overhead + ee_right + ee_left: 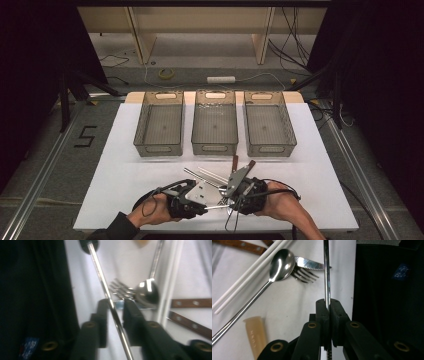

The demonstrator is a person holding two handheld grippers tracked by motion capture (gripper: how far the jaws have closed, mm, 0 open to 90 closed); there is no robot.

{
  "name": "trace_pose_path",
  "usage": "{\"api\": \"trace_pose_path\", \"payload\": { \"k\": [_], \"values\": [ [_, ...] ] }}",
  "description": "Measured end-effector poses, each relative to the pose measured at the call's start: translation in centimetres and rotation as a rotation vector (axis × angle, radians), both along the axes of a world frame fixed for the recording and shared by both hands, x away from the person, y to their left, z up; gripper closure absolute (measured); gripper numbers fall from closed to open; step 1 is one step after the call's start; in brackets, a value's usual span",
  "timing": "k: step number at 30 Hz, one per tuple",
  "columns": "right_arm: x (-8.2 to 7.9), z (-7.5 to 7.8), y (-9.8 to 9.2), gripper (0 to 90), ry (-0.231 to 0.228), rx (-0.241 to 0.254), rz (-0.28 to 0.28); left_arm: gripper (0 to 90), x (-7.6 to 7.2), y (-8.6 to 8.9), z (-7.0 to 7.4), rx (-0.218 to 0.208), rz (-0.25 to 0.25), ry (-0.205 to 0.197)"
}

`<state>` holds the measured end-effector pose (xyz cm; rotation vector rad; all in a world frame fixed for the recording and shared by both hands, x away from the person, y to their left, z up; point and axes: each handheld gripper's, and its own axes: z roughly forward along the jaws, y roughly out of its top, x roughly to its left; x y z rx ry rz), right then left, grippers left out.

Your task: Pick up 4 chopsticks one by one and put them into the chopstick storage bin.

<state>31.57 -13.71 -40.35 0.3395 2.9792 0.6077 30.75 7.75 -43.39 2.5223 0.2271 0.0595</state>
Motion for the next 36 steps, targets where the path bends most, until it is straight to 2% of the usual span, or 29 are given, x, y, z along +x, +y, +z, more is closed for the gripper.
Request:
{"api": "trace_pose_path", "payload": {
  "k": [2,3,5,10,14,19,21,27,36],
  "values": [
    [0.3,0.4,-0.8,66.1,0.004,0.037,-0.023,86.2,0.4,0.4,0.2,-0.007,0.035,0.005],
    [0.4,0.7,-1.2,61.1,0.002,0.052,-0.05,86.2,0.6,0.6,0.3,-0.01,0.058,-0.003],
    [0.7,0.9,-1.8,59.0,-0.002,0.085,-0.101,86.2,1.0,1.0,0.4,-0.021,0.103,-0.007],
    [1.5,0.6,-3.1,44.6,0.0,0.17,-0.223,86.2,1.8,1.9,0.6,-0.036,0.2,-0.014],
    [1.7,-0.1,-3.7,39.7,-0.049,0.202,-0.276,86.2,2.2,2.4,0.7,-0.063,0.275,-0.017],
    [1.7,-0.7,-4.7,36.9,-0.092,0.297,-0.35,86.2,2.7,3.0,1.0,-0.095,0.353,-0.029],
    [1.7,-0.9,-5.0,36.8,-0.096,0.327,-0.372,86.2,2.9,3.3,1.1,-0.116,0.391,-0.032],
    [1.7,-1.6,-5.7,34.7,-0.091,0.347,-0.403,86.2,3.7,4.5,1.6,-0.163,0.481,-0.025],
    [1.3,-2.0,-6.6,32.6,-0.086,0.423,-0.46,86.2,4.7,5.7,2.1,-0.196,0.554,-0.037]
  ]
}}
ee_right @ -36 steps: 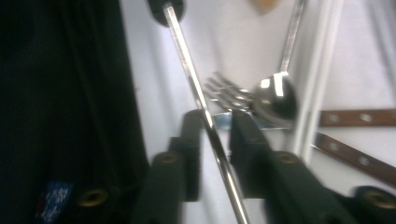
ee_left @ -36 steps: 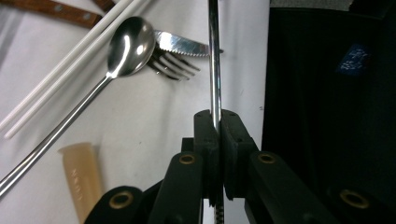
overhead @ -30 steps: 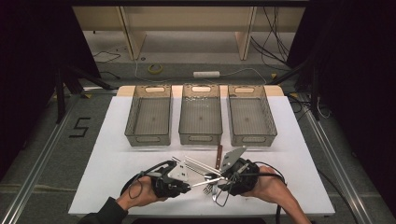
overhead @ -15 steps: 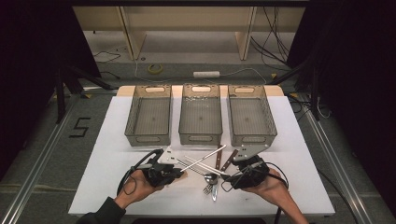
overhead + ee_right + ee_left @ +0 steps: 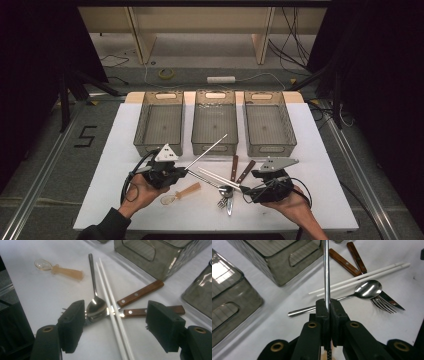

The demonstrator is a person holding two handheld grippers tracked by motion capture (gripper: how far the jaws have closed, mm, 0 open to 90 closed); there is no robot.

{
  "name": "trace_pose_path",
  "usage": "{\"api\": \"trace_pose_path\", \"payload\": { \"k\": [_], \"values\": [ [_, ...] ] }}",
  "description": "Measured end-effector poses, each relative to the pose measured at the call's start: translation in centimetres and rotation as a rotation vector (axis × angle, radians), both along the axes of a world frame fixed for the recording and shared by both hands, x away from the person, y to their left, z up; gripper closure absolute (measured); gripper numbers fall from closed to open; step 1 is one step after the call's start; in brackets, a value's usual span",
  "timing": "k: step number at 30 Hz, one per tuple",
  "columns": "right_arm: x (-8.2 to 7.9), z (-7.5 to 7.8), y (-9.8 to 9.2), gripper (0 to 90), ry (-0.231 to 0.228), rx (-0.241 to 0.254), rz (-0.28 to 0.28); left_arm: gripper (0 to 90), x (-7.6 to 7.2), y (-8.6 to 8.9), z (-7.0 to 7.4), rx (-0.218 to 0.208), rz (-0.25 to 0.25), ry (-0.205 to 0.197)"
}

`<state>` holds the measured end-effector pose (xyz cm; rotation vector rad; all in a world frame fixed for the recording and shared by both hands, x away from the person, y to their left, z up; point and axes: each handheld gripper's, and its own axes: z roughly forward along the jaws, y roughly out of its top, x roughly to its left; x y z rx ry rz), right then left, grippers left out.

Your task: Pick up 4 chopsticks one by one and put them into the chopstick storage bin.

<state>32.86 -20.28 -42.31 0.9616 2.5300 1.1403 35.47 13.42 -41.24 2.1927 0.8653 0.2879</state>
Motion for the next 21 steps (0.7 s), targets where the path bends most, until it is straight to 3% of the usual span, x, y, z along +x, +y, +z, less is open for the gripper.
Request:
{"api": "trace_pose_path", "payload": {
  "k": [9,21],
  "values": [
    [-0.5,-0.3,-0.3,30.8,-0.001,0.009,-0.013,86.2,2.3,1.5,0.7,-0.028,0.096,-0.02],
    [-0.6,-0.6,-0.3,29.2,0.01,0.019,-0.013,86.2,6.2,5.0,1.4,-0.064,0.255,-0.039]
  ]
}}
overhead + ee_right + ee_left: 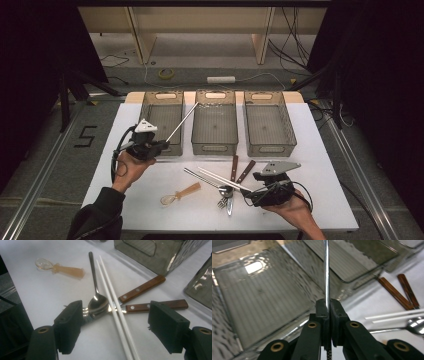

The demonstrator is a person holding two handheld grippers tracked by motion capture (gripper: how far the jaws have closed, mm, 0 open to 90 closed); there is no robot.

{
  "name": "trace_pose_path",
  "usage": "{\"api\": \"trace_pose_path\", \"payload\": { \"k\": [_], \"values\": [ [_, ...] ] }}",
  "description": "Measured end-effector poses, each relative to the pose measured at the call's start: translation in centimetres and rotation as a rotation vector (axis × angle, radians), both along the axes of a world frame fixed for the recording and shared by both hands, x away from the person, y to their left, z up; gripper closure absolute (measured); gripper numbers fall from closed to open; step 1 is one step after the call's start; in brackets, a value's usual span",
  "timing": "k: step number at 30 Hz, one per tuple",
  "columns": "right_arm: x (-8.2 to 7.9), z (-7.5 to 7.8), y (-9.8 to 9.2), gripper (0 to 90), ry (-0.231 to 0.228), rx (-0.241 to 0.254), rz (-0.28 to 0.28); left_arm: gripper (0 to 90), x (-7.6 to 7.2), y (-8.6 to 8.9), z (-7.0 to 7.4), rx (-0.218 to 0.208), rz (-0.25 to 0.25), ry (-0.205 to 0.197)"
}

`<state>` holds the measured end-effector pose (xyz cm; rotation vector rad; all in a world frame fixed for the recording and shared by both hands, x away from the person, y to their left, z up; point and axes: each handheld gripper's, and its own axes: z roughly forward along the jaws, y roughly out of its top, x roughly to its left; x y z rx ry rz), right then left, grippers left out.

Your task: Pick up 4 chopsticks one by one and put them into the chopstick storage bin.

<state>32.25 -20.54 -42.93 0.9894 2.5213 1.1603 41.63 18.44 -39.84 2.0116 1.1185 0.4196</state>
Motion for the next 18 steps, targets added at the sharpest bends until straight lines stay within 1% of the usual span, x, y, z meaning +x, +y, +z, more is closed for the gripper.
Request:
{"api": "trace_pose_path", "payload": {
  "k": [4,10,12,15,18],
  "values": [
    [0.0,0.0,0.0,29.3,0.001,0.002,0.0,86.2,1.0,0.8,0.1,-0.007,0.03,0.001],
    [0.0,-0.1,-0.1,29.2,0.001,0.008,-0.001,86.3,2.3,1.7,0.2,-0.012,0.076,-0.009],
    [0.0,-0.1,0.0,29.2,0.002,0.012,0.002,86.3,2.7,1.9,0.2,-0.022,0.09,-0.004],
    [0.0,-0.1,0.0,28.9,0.004,0.015,0.003,86.2,3.4,2.3,0.2,-0.016,0.099,-0.007],
    [0.0,-0.2,0.0,28.6,0.006,0.019,0.011,86.2,4.1,2.7,0.3,-0.026,0.122,-0.002]
  ]
}}
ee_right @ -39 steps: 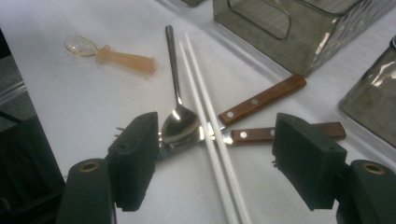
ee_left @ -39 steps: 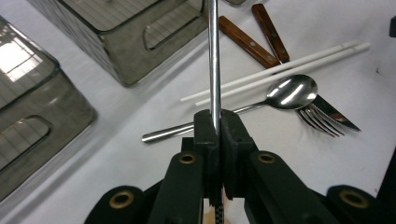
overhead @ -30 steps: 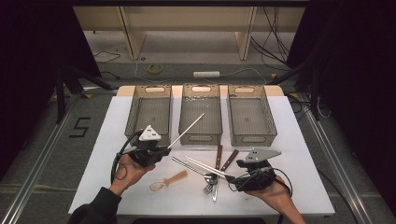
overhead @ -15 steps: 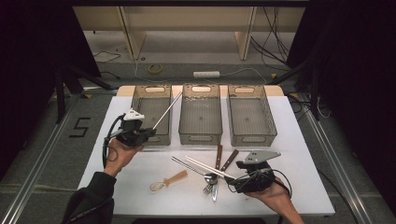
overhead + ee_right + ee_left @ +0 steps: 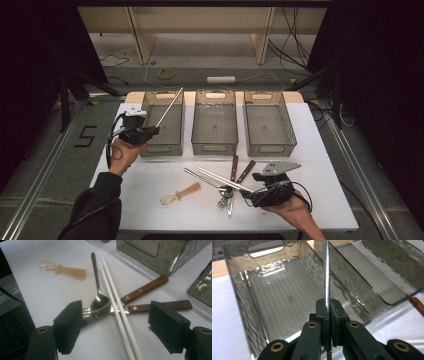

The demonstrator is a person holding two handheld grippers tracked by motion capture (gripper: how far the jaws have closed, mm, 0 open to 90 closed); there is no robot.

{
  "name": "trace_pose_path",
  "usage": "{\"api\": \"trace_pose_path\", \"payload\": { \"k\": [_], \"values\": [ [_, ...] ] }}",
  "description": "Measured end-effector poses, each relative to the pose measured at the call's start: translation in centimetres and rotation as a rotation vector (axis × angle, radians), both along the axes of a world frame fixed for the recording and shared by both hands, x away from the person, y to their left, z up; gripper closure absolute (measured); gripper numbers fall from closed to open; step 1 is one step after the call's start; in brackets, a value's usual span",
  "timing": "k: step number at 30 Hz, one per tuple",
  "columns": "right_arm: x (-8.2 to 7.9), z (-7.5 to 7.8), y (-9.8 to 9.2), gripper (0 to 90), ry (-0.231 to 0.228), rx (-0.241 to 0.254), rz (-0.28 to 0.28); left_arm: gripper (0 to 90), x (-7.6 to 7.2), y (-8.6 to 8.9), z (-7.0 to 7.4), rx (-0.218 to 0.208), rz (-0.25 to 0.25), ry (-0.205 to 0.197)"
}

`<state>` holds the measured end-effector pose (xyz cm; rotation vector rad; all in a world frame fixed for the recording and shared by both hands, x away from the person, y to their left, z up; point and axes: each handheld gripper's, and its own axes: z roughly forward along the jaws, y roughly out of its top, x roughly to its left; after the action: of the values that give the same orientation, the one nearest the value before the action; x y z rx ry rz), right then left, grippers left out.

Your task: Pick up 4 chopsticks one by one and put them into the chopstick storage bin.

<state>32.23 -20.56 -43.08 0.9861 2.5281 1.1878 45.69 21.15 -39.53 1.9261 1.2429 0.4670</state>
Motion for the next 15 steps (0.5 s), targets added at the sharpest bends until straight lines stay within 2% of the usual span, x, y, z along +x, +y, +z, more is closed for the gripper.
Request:
{"api": "trace_pose_path", "payload": {
  "k": [8,15],
  "values": [
    [0.0,0.0,0.0,27.9,-0.002,0.015,0.0,86.2,1.6,0.6,-0.3,-0.007,0.037,0.028],
    [-0.1,0.1,-0.1,27.9,-0.003,0.02,0.004,86.2,2.7,0.8,-1.2,-0.007,0.07,0.056]
  ]
}}
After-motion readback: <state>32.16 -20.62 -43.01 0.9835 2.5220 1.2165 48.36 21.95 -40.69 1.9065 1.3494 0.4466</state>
